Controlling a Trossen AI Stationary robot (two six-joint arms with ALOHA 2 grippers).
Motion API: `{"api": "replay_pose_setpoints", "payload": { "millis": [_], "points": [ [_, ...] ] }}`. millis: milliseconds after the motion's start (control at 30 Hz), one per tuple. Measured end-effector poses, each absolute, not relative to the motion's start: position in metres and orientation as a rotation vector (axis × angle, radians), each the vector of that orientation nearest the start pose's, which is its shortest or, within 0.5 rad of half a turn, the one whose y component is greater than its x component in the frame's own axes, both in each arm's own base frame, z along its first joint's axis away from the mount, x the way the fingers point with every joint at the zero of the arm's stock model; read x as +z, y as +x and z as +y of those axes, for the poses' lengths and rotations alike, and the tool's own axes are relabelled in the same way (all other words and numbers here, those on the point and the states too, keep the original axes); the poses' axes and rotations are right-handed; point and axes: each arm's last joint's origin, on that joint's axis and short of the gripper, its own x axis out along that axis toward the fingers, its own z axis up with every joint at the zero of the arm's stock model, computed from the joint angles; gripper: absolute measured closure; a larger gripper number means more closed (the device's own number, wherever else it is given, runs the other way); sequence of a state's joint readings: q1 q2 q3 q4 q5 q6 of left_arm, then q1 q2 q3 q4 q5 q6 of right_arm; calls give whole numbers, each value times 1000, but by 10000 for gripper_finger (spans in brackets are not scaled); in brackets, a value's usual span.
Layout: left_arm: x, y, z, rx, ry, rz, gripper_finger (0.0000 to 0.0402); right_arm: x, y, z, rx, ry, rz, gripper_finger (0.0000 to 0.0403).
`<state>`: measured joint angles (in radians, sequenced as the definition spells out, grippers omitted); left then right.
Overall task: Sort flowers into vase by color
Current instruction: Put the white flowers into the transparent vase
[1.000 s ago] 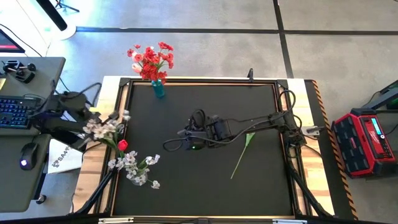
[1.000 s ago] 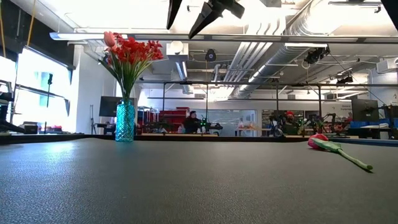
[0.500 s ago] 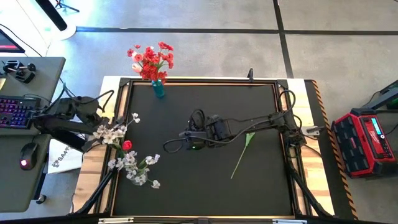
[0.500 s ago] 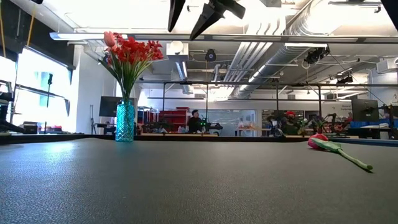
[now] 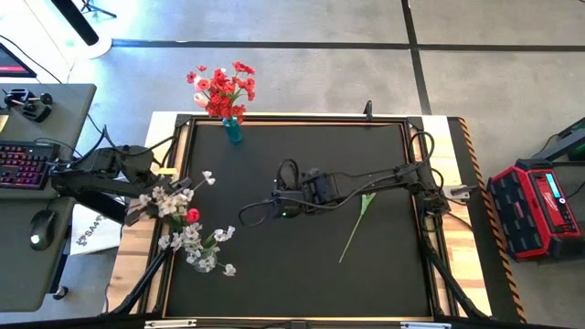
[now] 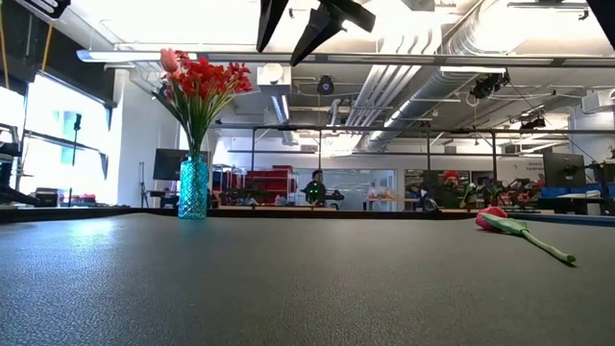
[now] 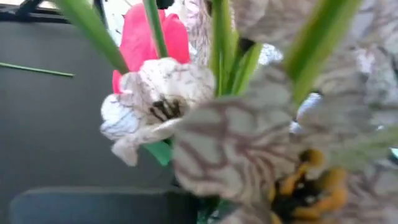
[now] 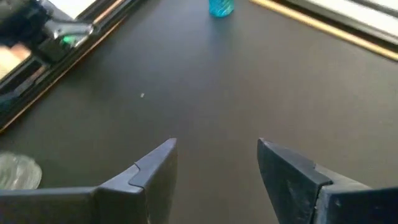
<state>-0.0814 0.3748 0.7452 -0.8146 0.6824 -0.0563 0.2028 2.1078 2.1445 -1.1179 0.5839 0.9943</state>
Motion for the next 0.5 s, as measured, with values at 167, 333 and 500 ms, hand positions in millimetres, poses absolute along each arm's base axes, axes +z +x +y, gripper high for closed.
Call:
{"api": "replay_pose_setpoints", "payload": {
  "millis": [167, 333, 500],
  "points": [
    [307, 60, -24, -774, -257, 474, 266, 317, 435, 75, -726, 498, 771, 195],
    [308, 60, -25, -780, -318, 490, 223, 316, 436, 78, -623, 512, 849, 195],
    [319, 65, -27, -860, -412, 435, 216, 316, 436, 79, -578, 519, 877, 195]
  ]
}}
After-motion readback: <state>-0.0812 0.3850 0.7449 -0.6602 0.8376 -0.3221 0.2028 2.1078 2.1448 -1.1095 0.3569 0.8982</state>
